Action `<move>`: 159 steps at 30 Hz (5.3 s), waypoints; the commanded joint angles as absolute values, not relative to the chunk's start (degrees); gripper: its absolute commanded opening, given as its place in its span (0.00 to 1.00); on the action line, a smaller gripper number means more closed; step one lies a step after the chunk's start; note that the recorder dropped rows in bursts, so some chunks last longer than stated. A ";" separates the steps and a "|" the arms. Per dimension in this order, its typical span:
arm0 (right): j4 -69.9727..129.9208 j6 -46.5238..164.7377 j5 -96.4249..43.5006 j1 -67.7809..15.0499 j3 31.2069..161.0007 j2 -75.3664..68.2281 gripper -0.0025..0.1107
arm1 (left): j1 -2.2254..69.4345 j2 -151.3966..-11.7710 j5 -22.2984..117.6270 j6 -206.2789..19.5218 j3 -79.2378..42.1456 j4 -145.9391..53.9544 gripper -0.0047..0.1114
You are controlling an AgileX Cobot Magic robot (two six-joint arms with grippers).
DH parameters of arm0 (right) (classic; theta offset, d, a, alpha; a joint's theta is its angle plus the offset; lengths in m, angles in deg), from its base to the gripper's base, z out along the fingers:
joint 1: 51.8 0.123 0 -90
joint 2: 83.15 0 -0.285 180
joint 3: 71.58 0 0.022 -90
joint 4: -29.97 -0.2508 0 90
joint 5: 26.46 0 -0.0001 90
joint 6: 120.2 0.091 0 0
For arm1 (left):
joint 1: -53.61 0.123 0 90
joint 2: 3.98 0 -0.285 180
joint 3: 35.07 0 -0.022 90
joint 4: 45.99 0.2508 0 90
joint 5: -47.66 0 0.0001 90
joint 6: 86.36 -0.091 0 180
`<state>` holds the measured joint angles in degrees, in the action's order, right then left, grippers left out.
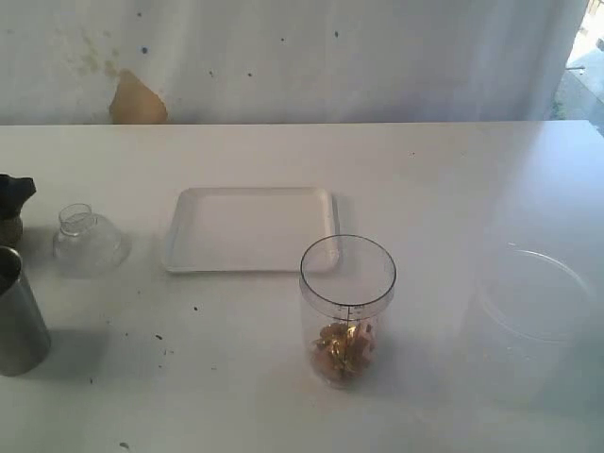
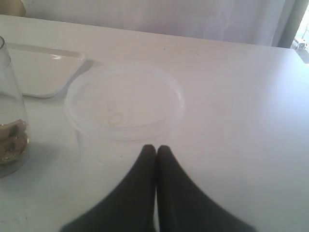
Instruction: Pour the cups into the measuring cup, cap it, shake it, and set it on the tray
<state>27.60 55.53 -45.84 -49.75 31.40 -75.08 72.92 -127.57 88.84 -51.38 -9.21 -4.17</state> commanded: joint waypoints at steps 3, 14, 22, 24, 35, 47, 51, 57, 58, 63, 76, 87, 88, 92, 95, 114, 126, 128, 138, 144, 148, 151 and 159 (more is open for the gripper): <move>27.86 55.51 -45.76 -49.52 31.21 -75.37 0.02 | 72.84 -119.54 83.30 -44.30 -9.25 -1.71 0.94; 27.86 55.51 -45.76 -49.52 31.21 -75.37 0.02 | 72.84 -101.19 90.58 -23.75 -2.75 21.78 0.94; 27.86 55.51 -45.76 -49.52 31.21 -75.37 0.02 | 72.84 -85.72 87.59 -23.20 8.85 22.21 0.94; 27.86 55.51 -45.76 -49.52 31.21 -75.37 0.02 | 72.84 -81.42 87.47 -23.20 12.54 22.21 0.94; 27.86 55.51 -45.76 -49.52 31.21 -75.37 0.02 | 72.84 -64.34 81.91 -20.45 27.86 22.46 0.94; 27.86 55.51 -45.66 -49.53 31.21 -75.37 0.02 | 72.84 -62.45 80.24 -26.06 38.18 22.94 0.94; 27.86 55.51 -45.77 -49.53 31.21 -75.37 0.02 | 72.84 -62.45 83.19 -29.84 40.03 21.06 0.94; 27.86 55.51 -45.77 -49.53 31.21 -75.37 0.02 | 72.84 -62.45 83.07 -37.69 42.15 12.46 0.94; 27.86 55.51 -45.77 -49.53 31.21 -75.37 0.02 | 72.84 -62.45 83.19 -38.71 42.15 11.18 0.94; 27.86 55.51 -45.66 -49.53 31.21 -75.37 0.02 | 72.84 -62.45 87.71 -41.02 42.15 8.38 0.94; 27.86 55.51 -45.66 -49.53 31.21 -75.37 0.02 | 72.84 -62.45 88.10 -41.74 42.15 8.38 0.94; 27.86 55.51 -45.66 -49.53 31.21 -75.37 0.02 | 72.84 -62.45 84.79 -39.45 42.15 12.64 0.94; 27.86 55.51 -45.66 -49.53 31.21 -75.37 0.02 | 72.84 -62.45 84.90 -39.45 42.15 12.64 0.94; 27.86 55.51 -45.66 -49.53 31.21 -75.37 0.02 | 72.84 -62.55 85.58 -37.47 42.15 13.66 0.94; 27.86 55.51 -45.66 -49.53 31.21 -75.37 0.02 | 72.84 -62.55 85.58 -37.18 42.15 14.11 0.94; 27.86 55.51 -45.68 -49.53 31.21 -75.37 0.02 | 72.84 -66.40 93.13 -46.40 42.15 9.60 0.94; 27.86 55.51 -45.68 -49.53 31.21 -75.37 0.02 | 72.84 -66.40 91.79 -46.38 42.15 9.98 0.94; 27.86 55.51 -45.68 -49.53 31.21 -75.37 0.02 | 72.84 -66.40 91.79 -46.90 42.15 8.41 0.94; 27.86 55.51 -45.68 -49.53 31.21 -75.37 0.02 | 72.84 -66.40 91.18 -49.21 42.15 5.89 0.94; 27.86 55.51 -45.68 -49.53 31.21 -75.37 0.02 | 72.84 -66.40 96.54 -51.04 42.15 4.42 0.94; 27.86 55.51 -45.68 -49.53 31.21 -75.37 0.02 | 72.84 -66.40 95.49 -51.65 42.15 -0.91 0.94; 27.86 55.51 -45.68 -49.53 31.21 -75.37 0.02 | 72.84 -66.40 94.86 -51.65 42.15 -3.72 0.94; 27.86 55.51 -45.68 -49.53 31.21 -75.37 0.02 | 72.84 -66.40 94.55 -51.77 42.15 -4.17 0.94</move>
